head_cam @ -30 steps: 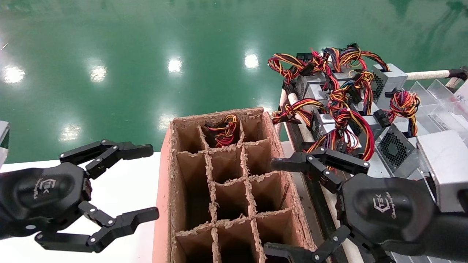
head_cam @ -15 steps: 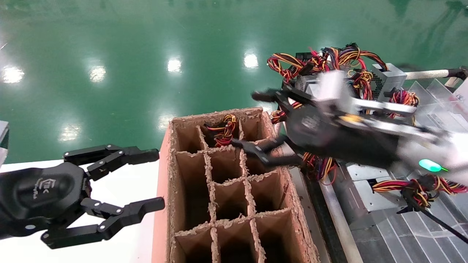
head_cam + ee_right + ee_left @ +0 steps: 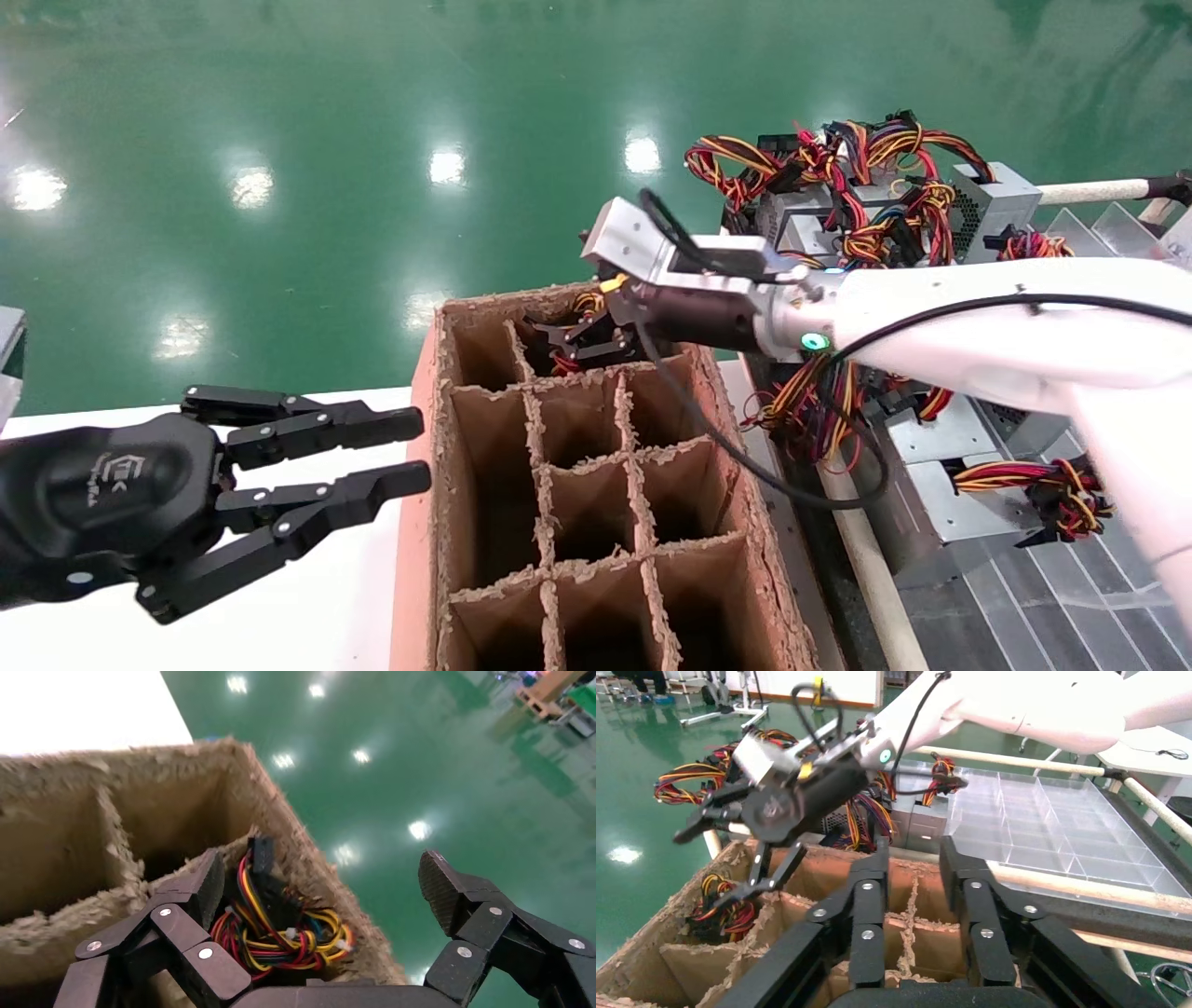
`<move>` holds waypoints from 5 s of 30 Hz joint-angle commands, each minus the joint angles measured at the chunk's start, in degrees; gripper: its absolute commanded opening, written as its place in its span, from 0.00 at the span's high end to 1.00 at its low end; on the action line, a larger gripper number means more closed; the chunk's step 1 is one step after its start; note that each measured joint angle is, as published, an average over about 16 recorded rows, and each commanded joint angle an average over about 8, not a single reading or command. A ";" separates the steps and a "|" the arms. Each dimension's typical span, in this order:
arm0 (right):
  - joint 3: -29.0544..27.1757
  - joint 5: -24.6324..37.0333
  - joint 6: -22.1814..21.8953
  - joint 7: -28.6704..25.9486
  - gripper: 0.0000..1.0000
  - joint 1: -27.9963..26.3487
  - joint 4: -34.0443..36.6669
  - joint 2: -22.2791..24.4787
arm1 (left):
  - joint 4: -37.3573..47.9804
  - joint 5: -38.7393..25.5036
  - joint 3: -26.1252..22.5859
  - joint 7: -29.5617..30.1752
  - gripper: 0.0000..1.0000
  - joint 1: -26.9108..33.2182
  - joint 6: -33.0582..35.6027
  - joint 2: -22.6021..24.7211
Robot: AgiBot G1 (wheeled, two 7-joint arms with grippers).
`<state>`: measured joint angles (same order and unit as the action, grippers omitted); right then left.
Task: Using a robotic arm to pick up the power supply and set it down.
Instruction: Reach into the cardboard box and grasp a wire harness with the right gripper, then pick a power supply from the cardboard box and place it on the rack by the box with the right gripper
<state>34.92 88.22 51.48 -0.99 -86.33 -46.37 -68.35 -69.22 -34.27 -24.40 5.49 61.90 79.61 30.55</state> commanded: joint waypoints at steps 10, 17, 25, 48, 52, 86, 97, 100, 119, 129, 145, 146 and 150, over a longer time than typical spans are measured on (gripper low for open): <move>2.86 6.78 -6.81 -1.35 1.00 0.29 1.85 -3.75 | 0.00 0.00 0.00 0.00 1.00 0.00 0.00 0.00; 3.53 8.68 -7.51 -4.08 1.00 1.07 -1.32 -2.87 | 0.00 0.00 0.00 0.00 1.00 0.00 0.00 0.00; 4.12 10.48 -6.85 -8.35 1.00 2.41 -5.97 -0.46 | 0.00 0.00 0.00 0.00 1.00 0.00 0.00 0.00; 5.58 13.28 -5.40 -14.46 1.00 5.07 -11.74 1.64 | 0.00 0.00 0.00 0.00 1.00 0.00 0.00 0.00; 5.29 12.90 -5.46 -14.51 1.00 5.11 -12.23 1.95 | 0.00 0.00 0.00 0.00 1.00 0.00 0.00 0.00; -8.09 -5.32 -1.33 -6.78 1.00 -3.86 -28.01 12.47 | 0.00 0.00 0.00 0.00 1.00 0.00 0.00 0.00; -10.53 -3.56 4.01 -3.09 1.00 -15.33 -29.98 19.23 | 0.00 0.00 0.00 0.00 1.00 0.00 0.00 0.00; -11.23 -3.12 5.79 -2.20 1.00 -17.98 -29.87 21.80 | 0.00 0.00 0.00 0.00 1.00 0.00 0.00 0.00; -9.71 9.66 17.32 10.04 1.00 -33.10 -21.79 35.21 | 0.00 0.00 0.00 0.00 1.00 0.00 0.00 0.00; -8.48 12.48 15.99 19.61 1.00 -30.42 -12.25 38.17 | 0.00 0.00 0.00 0.00 1.00 0.00 0.00 0.00; -8.77 9.75 7.49 38.93 1.00 -26.60 13.94 31.34 | 0.00 0.00 0.00 0.00 1.00 0.00 0.00 0.00; -8.84 9.52 7.15 40.02 1.00 -26.70 15.69 30.72 | 0.00 0.00 0.00 0.00 1.00 0.00 0.00 0.00; -9.21 8.63 5.74 44.14 1.00 -27.19 22.17 28.39 | 0.00 0.00 0.00 0.00 1.00 0.00 0.00 0.00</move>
<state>25.76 97.08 56.92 43.05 -113.60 -24.86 -39.79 -69.22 -34.27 -24.40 5.49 61.90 79.60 30.55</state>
